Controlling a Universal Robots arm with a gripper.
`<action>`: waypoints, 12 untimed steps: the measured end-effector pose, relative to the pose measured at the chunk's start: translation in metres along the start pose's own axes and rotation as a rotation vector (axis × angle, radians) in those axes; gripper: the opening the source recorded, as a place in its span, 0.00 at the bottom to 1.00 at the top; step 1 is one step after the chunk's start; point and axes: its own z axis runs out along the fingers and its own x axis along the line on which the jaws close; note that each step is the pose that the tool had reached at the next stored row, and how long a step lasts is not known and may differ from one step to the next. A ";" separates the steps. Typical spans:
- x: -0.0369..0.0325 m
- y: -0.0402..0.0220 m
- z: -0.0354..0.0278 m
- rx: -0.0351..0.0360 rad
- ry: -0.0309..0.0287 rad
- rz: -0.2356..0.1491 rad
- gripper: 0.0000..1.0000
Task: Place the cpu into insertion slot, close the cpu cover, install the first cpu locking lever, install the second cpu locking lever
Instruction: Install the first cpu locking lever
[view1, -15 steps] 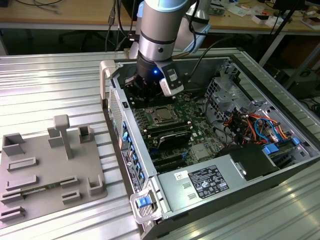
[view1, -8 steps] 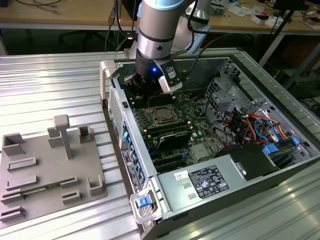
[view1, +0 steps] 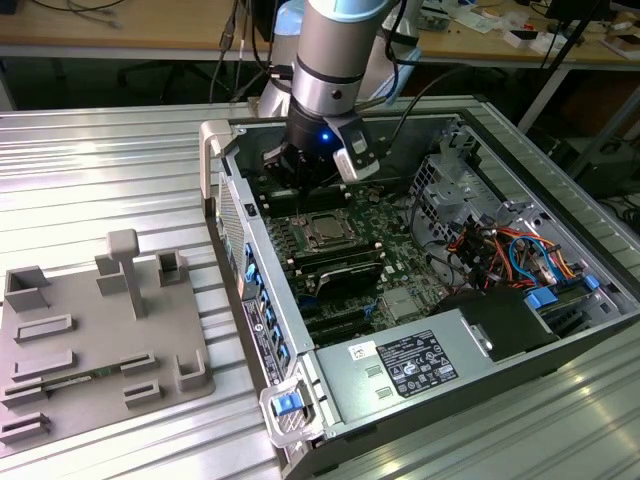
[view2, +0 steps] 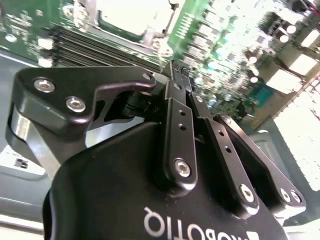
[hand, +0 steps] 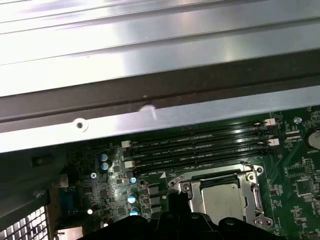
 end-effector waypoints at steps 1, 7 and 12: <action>-0.0024 0.0004 0.0001 0.0001 0.0001 0.000 0.11; -0.0098 0.0009 0.0005 -0.0012 0.0014 -0.022 0.11; -0.0045 -0.0046 0.0000 -0.0020 0.0032 -0.050 0.11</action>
